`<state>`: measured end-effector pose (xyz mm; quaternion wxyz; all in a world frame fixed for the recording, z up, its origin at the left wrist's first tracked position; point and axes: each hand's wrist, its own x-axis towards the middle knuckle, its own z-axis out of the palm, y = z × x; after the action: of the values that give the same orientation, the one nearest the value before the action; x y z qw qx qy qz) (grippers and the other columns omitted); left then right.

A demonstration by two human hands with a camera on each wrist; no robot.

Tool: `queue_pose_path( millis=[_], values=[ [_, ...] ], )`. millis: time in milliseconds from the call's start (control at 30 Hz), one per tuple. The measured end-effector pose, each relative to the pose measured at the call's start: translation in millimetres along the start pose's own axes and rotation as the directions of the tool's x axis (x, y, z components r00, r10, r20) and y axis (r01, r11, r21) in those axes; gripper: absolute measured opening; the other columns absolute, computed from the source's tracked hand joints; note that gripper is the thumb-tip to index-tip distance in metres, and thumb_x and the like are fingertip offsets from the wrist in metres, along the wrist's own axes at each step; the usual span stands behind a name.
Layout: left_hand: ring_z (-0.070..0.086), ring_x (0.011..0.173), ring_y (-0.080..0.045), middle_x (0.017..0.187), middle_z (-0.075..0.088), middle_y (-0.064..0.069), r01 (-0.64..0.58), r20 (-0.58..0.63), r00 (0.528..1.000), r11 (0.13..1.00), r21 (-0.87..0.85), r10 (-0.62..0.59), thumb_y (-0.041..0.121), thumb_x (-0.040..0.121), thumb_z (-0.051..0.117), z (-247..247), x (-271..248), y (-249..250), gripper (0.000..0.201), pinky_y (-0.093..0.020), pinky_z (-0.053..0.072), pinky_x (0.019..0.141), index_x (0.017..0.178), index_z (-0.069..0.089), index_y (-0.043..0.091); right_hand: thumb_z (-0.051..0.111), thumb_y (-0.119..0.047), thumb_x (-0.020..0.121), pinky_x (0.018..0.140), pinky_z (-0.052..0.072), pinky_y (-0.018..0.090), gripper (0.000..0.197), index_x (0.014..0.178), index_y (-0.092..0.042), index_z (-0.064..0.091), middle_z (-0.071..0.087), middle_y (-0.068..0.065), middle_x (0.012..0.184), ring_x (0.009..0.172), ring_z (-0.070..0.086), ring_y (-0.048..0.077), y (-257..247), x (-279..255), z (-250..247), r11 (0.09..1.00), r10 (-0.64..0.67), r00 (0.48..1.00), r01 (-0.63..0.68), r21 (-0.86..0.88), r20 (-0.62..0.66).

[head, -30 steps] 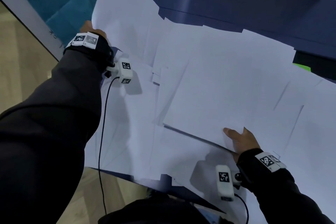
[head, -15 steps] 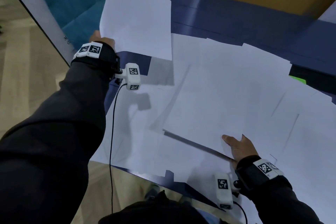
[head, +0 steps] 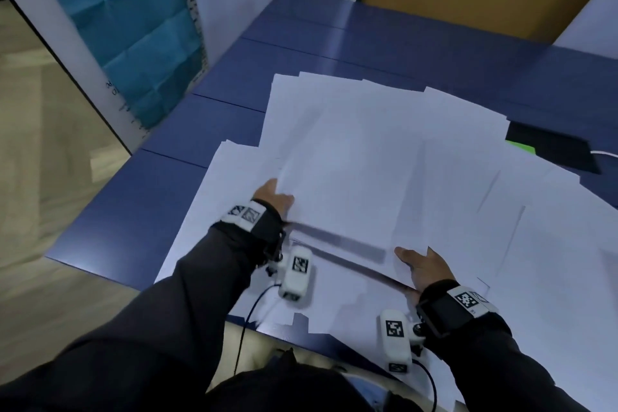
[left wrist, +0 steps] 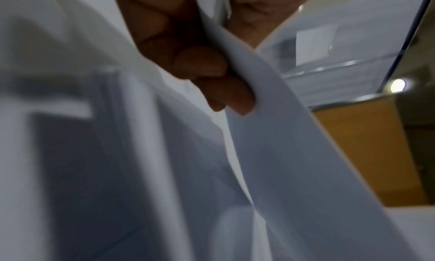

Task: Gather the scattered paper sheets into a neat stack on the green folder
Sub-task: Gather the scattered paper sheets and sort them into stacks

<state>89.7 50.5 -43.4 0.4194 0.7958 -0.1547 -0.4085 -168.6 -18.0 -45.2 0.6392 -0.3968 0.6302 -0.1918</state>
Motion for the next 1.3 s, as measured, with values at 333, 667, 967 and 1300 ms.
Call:
queue_pose_path(
  millis=[333,667,967,1300],
  values=[
    [0.054,0.109,-0.029,0.130,0.050,-0.011,-0.057,0.100,0.995,0.945,0.321,0.026,0.015,0.090,0.053,37,-24,-23,0.063,-0.029,0.045,0.090,0.144,0.021,0.016,0.062,-0.048,0.083,0.078,0.054,0.049,0.028,0.104,-0.030,0.060,0.061,-0.001,0.106,0.087,0.060,0.025,-3,0,-7,0.976,0.123,0.992,-0.115,0.184,-0.032],
    [0.043,0.128,-0.028,0.145,0.034,-0.013,-0.136,0.145,0.987,0.853,0.504,0.072,0.040,0.091,0.052,38,-31,-12,0.065,-0.030,0.035,0.102,0.145,0.026,0.015,0.057,-0.012,0.092,0.066,0.045,0.029,0.014,0.105,-0.013,0.059,0.061,-0.005,0.089,0.097,0.057,0.027,-1,0,-18,0.988,-0.108,0.994,0.110,-0.109,0.022],
    [0.049,0.096,-0.021,0.096,0.052,-0.004,-0.280,0.211,0.946,0.947,0.161,0.244,0.012,0.089,0.058,27,-29,35,0.030,-0.021,0.035,0.076,0.117,0.048,0.006,0.059,-0.002,0.087,0.069,0.053,0.029,0.014,0.086,-0.015,0.065,0.072,-0.007,0.072,0.070,0.067,0.016,-6,-17,-33,0.940,-0.342,0.937,0.341,0.027,0.069],
    [0.062,0.085,-0.022,0.091,0.066,-0.003,-0.358,0.214,0.873,0.874,-0.330,0.438,0.007,0.063,0.057,44,-66,41,0.035,-0.036,0.050,0.086,0.093,0.058,0.023,0.075,-0.013,0.076,0.058,0.052,0.022,0.015,0.082,-0.012,0.061,0.066,0.000,0.070,0.059,0.064,0.010,-30,-39,-47,0.866,-0.488,0.867,0.495,0.066,-0.104]
  ],
)
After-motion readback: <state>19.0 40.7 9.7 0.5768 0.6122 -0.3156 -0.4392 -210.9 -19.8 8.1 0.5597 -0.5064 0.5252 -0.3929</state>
